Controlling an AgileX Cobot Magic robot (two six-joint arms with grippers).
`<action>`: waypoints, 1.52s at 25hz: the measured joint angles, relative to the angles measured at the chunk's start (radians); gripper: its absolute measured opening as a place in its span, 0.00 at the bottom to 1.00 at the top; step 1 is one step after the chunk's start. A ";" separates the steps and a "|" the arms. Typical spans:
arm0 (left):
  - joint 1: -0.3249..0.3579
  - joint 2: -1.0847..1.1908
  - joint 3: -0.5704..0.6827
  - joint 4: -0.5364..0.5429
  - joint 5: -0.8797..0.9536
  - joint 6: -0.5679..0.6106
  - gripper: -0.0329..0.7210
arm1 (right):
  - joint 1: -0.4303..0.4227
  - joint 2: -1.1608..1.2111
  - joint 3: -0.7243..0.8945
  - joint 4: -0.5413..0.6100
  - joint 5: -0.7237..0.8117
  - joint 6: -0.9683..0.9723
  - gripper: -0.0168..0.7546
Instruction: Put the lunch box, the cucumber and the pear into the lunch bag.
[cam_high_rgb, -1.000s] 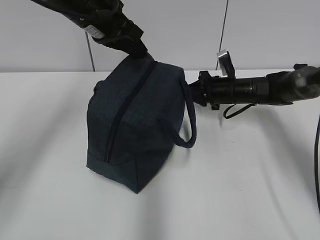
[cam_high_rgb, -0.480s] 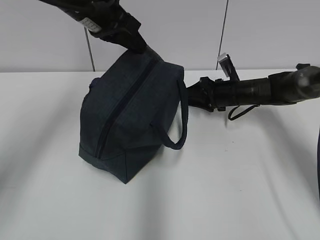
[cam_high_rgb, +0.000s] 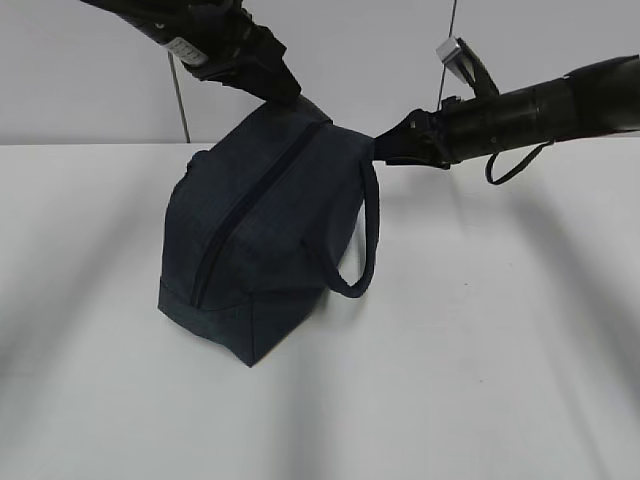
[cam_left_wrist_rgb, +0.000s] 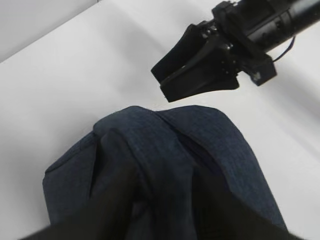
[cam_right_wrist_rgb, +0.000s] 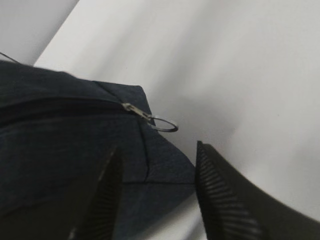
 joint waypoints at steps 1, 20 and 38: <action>0.000 0.002 -0.001 0.000 -0.002 0.000 0.41 | 0.000 -0.018 0.000 -0.036 -0.002 0.002 0.52; 0.094 0.024 -0.002 0.057 -0.099 -0.100 0.79 | 0.000 -0.365 0.000 -0.686 -0.004 0.569 0.52; 0.239 -0.157 -0.002 0.378 0.237 -0.426 0.79 | 0.000 -0.646 0.001 -1.105 0.139 1.035 0.51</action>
